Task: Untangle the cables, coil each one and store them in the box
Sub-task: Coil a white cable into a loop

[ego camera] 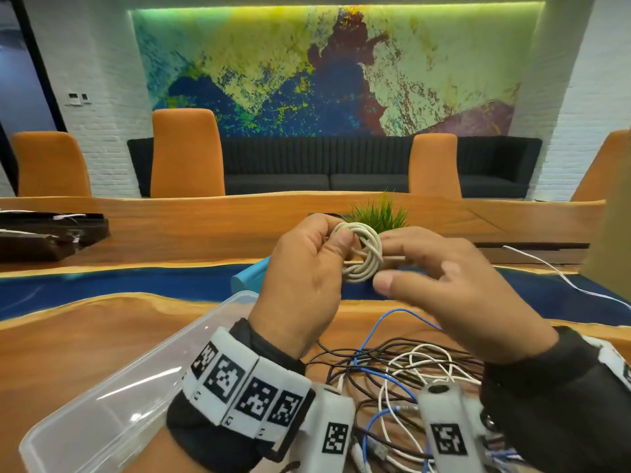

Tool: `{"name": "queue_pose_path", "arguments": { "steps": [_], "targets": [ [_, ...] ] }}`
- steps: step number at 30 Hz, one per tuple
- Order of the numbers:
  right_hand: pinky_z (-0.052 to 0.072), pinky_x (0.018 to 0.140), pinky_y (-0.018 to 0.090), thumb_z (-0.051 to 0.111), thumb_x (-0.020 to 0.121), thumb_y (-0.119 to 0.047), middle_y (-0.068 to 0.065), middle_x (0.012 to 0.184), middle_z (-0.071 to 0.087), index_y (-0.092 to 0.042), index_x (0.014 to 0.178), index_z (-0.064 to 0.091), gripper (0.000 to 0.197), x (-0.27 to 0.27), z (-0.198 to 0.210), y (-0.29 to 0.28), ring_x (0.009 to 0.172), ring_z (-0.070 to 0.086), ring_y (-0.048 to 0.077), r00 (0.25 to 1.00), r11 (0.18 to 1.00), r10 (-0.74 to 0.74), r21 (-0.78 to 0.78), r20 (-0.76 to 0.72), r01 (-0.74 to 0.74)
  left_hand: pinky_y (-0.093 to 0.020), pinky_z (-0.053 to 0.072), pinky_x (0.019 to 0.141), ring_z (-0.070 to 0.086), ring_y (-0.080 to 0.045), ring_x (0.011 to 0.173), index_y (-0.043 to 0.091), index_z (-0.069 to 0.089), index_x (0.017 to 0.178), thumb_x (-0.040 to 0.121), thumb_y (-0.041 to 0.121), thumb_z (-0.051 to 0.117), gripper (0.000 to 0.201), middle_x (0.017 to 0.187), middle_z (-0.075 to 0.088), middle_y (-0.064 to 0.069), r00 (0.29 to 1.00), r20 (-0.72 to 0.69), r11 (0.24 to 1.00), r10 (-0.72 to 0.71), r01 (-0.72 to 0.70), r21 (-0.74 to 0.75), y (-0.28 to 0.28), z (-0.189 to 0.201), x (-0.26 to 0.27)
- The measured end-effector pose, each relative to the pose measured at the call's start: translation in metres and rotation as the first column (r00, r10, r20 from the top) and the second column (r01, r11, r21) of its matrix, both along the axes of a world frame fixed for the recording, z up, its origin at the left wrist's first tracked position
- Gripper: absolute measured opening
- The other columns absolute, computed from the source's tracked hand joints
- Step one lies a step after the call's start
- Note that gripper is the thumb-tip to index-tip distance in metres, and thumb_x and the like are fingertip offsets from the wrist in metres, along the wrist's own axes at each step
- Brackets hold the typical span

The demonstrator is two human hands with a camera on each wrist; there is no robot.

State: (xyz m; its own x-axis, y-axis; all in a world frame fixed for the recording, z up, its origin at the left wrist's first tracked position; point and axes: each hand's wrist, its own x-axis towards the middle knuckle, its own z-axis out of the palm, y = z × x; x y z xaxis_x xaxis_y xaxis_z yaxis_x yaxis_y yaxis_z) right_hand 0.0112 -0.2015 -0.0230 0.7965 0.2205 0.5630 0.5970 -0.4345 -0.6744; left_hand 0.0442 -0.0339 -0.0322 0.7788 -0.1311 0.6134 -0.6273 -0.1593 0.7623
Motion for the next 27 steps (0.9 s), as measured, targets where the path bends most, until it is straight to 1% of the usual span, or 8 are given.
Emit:
{"name": "queue_pose_path", "arguments": {
  "steps": [2,5,11,15,17,21,24,27],
  "targets": [
    [0.061,0.071,0.040,0.073,0.077,-0.049,-0.002,0.095,0.072,-0.027,0.097,0.072,0.029,-0.002,-0.001,0.007,0.089,0.070,0.017,0.999,0.980,0.002,0.198,-0.053,0.009,-0.037,0.057,0.074,0.067,-0.016,0.083,0.015,0.069,0.098,0.102,0.022,0.052,0.018,0.089,0.072,-0.002,0.999,0.041,1.000,0.022,-0.023,0.018,-0.003,-0.001,-0.003],
    [0.061,0.063,0.046,0.069,0.087,-0.026,0.006,0.085,0.072,-0.016,0.097,0.067,0.014,0.002,-0.007,0.017,0.075,0.073,0.023,0.997,0.937,-0.055,0.343,-0.052,0.069,-0.027,0.054,0.069,0.065,-0.016,0.080,0.014,0.069,0.096,0.100,0.020,0.055,0.016,0.089,0.073,-0.005,0.984,-0.147,0.986,-0.105,0.084,-0.142,-0.010,-0.002,-0.008],
    [0.060,0.056,0.037,0.063,0.082,-0.017,0.012,0.093,0.072,-0.011,0.109,0.057,0.029,0.009,-0.008,0.007,0.077,0.070,0.029,0.905,0.706,0.364,0.699,-0.221,-0.113,-0.041,0.047,0.077,0.056,-0.026,0.086,-0.001,0.061,0.119,0.086,0.032,0.059,0.047,0.091,0.063,-0.012,0.759,-0.429,0.841,-0.490,0.282,-0.462,-0.005,0.001,-0.003],
    [0.059,0.062,0.036,0.063,0.092,-0.009,0.001,0.092,0.066,-0.013,0.100,0.059,0.010,0.014,-0.014,0.008,0.079,0.068,0.021,0.992,0.915,0.007,0.400,0.127,-0.058,-0.045,0.045,0.085,0.055,-0.028,0.094,0.009,0.064,0.113,0.082,0.032,0.061,0.039,0.085,0.065,-0.006,0.761,-0.448,0.849,-0.469,0.249,-0.466,-0.006,0.001,-0.003],
    [0.054,0.075,0.039,0.062,0.091,-0.014,0.006,0.098,0.059,-0.011,0.097,0.065,0.007,0.018,-0.017,0.001,0.091,0.060,0.024,0.921,0.991,-0.089,0.127,0.379,0.043,-0.039,0.044,0.079,0.058,-0.021,0.085,0.012,0.066,0.099,0.079,0.034,0.062,0.030,0.082,0.067,-0.003,0.816,-0.415,0.871,-0.403,0.203,-0.448,-0.007,0.001,-0.004],
    [0.049,0.087,0.034,0.070,0.085,-0.031,0.001,0.108,0.055,-0.018,0.096,0.074,0.018,0.017,-0.014,-0.006,0.108,0.054,0.015,0.921,0.989,-0.078,-0.086,0.382,0.120,-0.036,0.044,0.077,0.059,-0.015,0.075,0.016,0.068,0.090,0.086,0.030,0.061,0.017,0.076,0.069,0.000,0.895,-0.311,0.892,-0.321,0.175,-0.417,-0.008,0.003,-0.008],
    [0.052,0.087,0.043,0.068,0.081,-0.036,-0.001,0.107,0.055,-0.020,0.079,0.071,0.016,0.015,-0.009,-0.008,0.104,0.057,0.016,0.985,0.999,-0.031,-0.009,0.172,0.033,-0.026,0.053,0.067,0.062,-0.012,0.071,0.008,0.068,0.093,0.098,0.018,0.056,0.016,0.078,0.069,-0.008,0.983,-0.077,0.971,-0.167,0.151,-0.183,-0.012,-0.001,-0.010],
    [0.049,0.093,0.052,0.068,0.081,-0.027,0.009,0.105,0.061,-0.002,0.083,0.068,0.024,0.010,-0.006,-0.008,0.097,0.061,0.022,0.967,0.933,0.216,0.320,-0.132,-0.164,-0.035,0.056,0.065,0.064,-0.014,0.075,0.011,0.067,0.098,0.099,0.027,0.053,0.021,0.083,0.068,-0.002,0.980,0.190,0.995,-0.052,0.034,0.097,-0.011,-0.009,-0.005]
  ]
}}
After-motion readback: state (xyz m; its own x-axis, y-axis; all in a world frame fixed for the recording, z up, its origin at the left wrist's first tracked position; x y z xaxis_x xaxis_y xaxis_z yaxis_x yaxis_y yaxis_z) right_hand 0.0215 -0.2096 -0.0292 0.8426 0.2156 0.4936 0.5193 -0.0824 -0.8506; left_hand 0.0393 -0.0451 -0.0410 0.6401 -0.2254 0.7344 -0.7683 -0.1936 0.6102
